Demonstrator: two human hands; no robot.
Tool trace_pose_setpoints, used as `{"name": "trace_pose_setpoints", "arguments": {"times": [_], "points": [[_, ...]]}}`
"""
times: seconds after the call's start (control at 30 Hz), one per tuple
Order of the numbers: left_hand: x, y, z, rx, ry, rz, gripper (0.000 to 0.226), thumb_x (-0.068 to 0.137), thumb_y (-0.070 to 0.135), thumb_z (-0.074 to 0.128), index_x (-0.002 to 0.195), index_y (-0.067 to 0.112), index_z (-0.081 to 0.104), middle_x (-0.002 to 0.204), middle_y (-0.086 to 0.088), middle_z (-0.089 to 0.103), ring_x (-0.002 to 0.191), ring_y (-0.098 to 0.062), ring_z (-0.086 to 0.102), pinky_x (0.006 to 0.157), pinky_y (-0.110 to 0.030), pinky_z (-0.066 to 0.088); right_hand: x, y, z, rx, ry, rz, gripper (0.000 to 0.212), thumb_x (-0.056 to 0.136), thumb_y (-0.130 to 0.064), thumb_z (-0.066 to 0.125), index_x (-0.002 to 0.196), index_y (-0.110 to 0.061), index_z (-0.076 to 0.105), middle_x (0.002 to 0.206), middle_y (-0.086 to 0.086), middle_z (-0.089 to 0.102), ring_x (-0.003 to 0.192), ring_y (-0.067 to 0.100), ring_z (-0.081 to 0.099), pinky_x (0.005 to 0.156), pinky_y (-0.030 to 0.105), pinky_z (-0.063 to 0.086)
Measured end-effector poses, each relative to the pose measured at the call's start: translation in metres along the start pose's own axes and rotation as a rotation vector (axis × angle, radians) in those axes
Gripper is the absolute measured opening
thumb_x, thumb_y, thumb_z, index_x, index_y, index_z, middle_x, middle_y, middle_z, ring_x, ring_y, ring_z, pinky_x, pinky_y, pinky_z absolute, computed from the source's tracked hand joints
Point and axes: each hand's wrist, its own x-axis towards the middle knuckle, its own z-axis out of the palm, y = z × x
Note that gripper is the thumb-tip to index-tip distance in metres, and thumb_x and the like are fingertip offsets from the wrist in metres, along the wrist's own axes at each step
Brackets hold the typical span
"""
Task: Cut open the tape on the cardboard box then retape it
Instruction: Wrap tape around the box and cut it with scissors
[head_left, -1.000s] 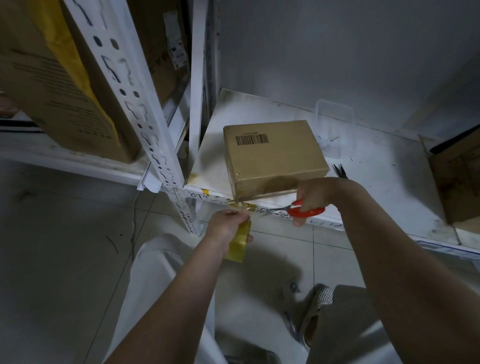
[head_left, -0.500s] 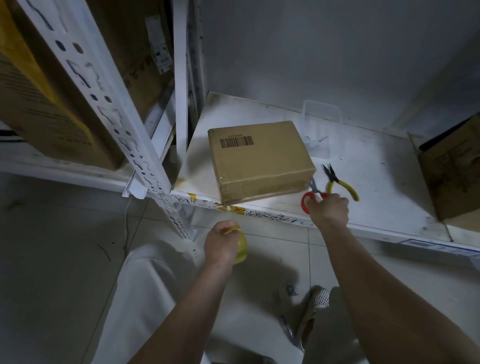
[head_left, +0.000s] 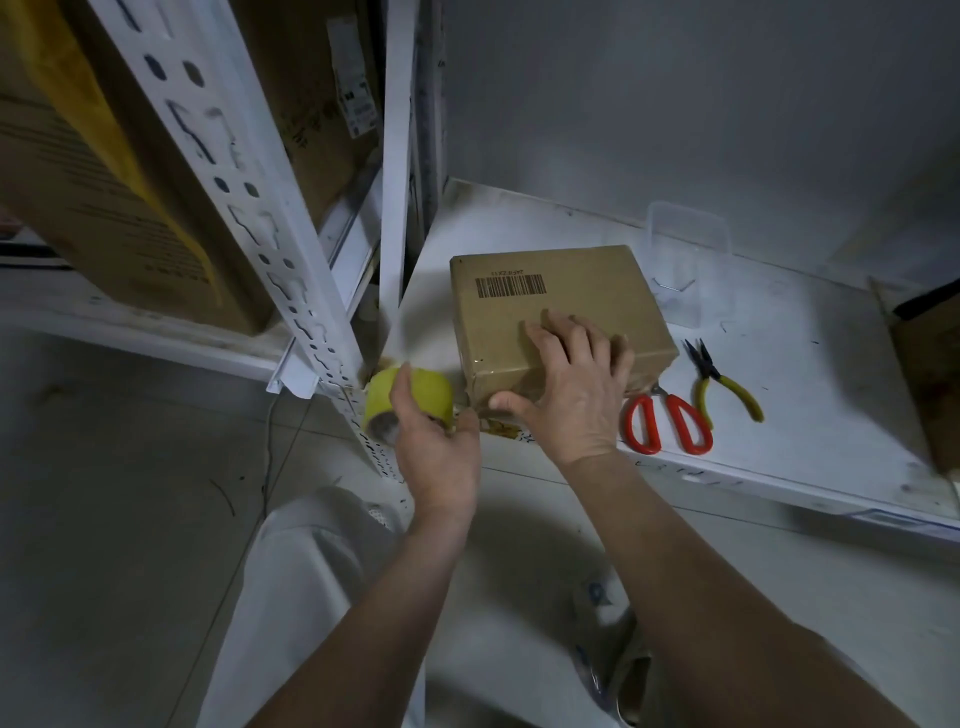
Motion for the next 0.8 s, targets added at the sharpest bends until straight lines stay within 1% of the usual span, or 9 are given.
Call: {"name": "trace_pose_setpoints", "arguments": {"times": [0.1, 0.27, 0.4, 0.5, 0.6, 0.63, 0.7, 0.77, 0.8], "points": [[0.007, 0.002, 0.005, -0.061, -0.085, 0.016, 0.088, 0.064, 0.021, 0.075, 0.137, 0.035, 0.029, 0.087, 0.003, 0.057, 0.086, -0.029, 0.063, 0.086, -0.048, 0.053, -0.001, 0.010, 0.005, -0.007, 0.051, -0.050, 0.085, 0.054, -0.056, 0.080, 0.127, -0.025, 0.052, 0.134, 0.002, 0.052, 0.124, 0.027, 0.043, 0.106, 0.051, 0.024], [0.011, 0.003, 0.010, -0.031, -0.068, 0.046, 0.087, 0.065, 0.010, 0.084, 0.137, 0.015, 0.035, 0.091, 0.024, 0.035, 0.093, -0.015, 0.048, 0.080, -0.018, 0.040, -0.003, 0.014, 0.009, 0.017, 0.080, -0.062, 0.088, 0.051, -0.059, 0.078, 0.127, -0.026, 0.051, 0.135, -0.001, 0.050, 0.126, 0.023, 0.038, 0.108, 0.048, 0.021], [0.016, -0.006, 0.004, -0.009, -0.094, 0.067, 0.078, 0.068, 0.003, 0.080, 0.133, 0.016, 0.040, 0.096, 0.017, 0.040, 0.089, -0.010, 0.050, 0.078, -0.007, 0.042, -0.002, 0.015, 0.011, 0.010, 0.086, -0.058, 0.082, 0.057, -0.066, 0.071, 0.127, -0.027, 0.051, 0.136, -0.001, 0.050, 0.127, 0.024, 0.038, 0.106, 0.051, 0.024], [0.020, -0.011, 0.000, 0.022, -0.121, 0.101, 0.079, 0.068, 0.004, 0.077, 0.133, 0.027, 0.037, 0.111, -0.006, 0.043, 0.105, -0.023, 0.051, 0.095, -0.028, 0.047, -0.003, 0.015, 0.011, 0.012, 0.086, -0.058, 0.083, 0.058, -0.066, 0.071, 0.128, -0.027, 0.050, 0.136, 0.000, 0.049, 0.128, 0.024, 0.036, 0.108, 0.051, 0.022], [0.019, -0.004, 0.000, 0.009, -0.146, 0.051, 0.079, 0.072, 0.002, 0.077, 0.137, 0.016, 0.035, 0.103, 0.001, 0.044, 0.093, 0.006, 0.046, 0.076, 0.003, 0.035, -0.002, 0.009, 0.010, -0.003, 0.082, -0.029, 0.090, 0.049, -0.066, 0.075, 0.125, -0.026, 0.050, 0.135, 0.001, 0.049, 0.126, 0.025, 0.037, 0.107, 0.052, 0.023], [0.018, -0.002, 0.000, 0.017, -0.146, 0.058, 0.076, 0.073, 0.002, 0.076, 0.137, 0.013, 0.035, 0.100, 0.003, 0.044, 0.091, 0.010, 0.044, 0.071, 0.005, 0.032, -0.002, 0.007, 0.010, -0.006, 0.087, -0.031, 0.089, 0.049, -0.063, 0.078, 0.125, -0.026, 0.050, 0.135, 0.002, 0.050, 0.126, 0.026, 0.038, 0.106, 0.052, 0.024], [0.019, -0.001, 0.000, 0.062, -0.142, 0.067, 0.073, 0.075, 0.000, 0.073, 0.136, 0.017, 0.037, 0.103, 0.000, 0.042, 0.098, -0.006, 0.046, 0.083, -0.005, 0.037, -0.004, 0.009, 0.010, -0.002, 0.094, -0.046, 0.086, 0.054, -0.055, 0.080, 0.128, -0.025, 0.048, 0.137, 0.003, 0.050, 0.128, 0.027, 0.039, 0.106, 0.051, 0.023], [0.022, -0.003, -0.003, 0.092, -0.142, 0.063, 0.069, 0.077, 0.002, 0.070, 0.135, 0.022, 0.040, 0.110, -0.006, 0.038, 0.110, -0.025, 0.047, 0.098, -0.031, 0.043, -0.007, 0.011, 0.008, 0.012, 0.091, -0.060, 0.084, 0.059, -0.050, 0.080, 0.132, -0.024, 0.046, 0.140, 0.002, 0.047, 0.131, 0.027, 0.036, 0.108, 0.049, 0.020], [0.023, -0.004, -0.004, 0.074, -0.144, 0.053, 0.063, 0.079, 0.006, 0.068, 0.134, 0.024, 0.042, 0.114, -0.008, 0.040, 0.111, -0.028, 0.048, 0.099, -0.037, 0.043, -0.008, 0.012, 0.006, 0.016, 0.079, -0.061, 0.084, 0.060, -0.049, 0.080, 0.133, -0.025, 0.045, 0.142, 0.002, 0.046, 0.132, 0.026, 0.035, 0.109, 0.048, 0.018]]}}
